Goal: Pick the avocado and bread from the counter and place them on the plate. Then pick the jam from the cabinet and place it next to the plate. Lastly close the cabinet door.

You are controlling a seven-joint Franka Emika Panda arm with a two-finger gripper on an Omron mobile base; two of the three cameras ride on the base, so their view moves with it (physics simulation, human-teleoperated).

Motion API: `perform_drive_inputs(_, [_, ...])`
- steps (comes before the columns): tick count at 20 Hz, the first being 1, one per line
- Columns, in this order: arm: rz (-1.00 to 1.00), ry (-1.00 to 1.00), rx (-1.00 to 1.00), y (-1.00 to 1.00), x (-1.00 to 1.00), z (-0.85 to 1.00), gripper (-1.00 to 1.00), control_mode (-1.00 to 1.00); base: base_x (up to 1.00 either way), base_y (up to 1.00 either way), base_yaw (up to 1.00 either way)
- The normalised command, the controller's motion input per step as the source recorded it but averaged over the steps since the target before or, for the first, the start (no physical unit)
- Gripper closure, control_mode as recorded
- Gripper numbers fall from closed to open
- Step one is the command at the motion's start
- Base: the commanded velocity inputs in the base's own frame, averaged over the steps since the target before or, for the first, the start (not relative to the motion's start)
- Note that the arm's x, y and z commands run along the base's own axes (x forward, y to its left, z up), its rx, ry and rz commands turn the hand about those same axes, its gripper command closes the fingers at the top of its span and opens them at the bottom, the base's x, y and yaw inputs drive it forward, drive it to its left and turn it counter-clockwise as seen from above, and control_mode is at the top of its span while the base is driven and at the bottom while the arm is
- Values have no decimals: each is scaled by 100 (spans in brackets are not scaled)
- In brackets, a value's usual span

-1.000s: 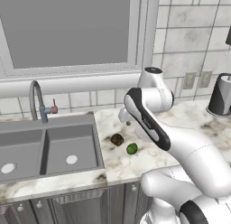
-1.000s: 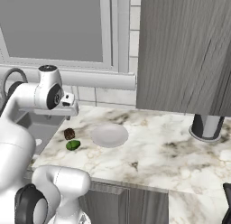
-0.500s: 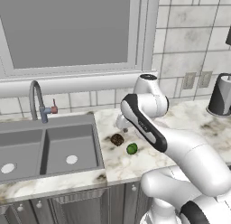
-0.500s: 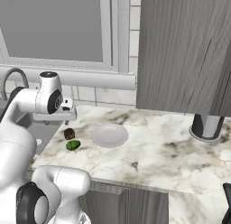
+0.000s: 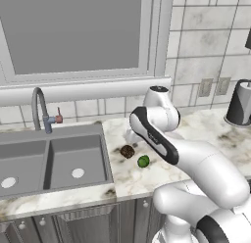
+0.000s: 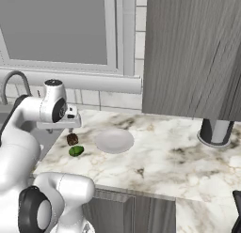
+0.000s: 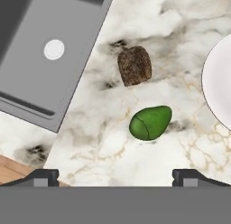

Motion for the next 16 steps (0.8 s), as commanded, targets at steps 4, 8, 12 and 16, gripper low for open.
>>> perform_drive_inputs(4, [2, 0, 0, 0, 18, -16, -100, -100, 0, 0, 0])
perform_drive_inputs(8, [1, 0, 0, 4, 17, -12, -100, -100, 0, 0, 0])
perform_drive_inputs(12, [0, 0, 0, 6, 11, -12, -100, -100, 0, 0, 0])
perform_drive_inputs(16, [0, 0, 0, 6, 12, -17, -100, -100, 0, 0, 0])
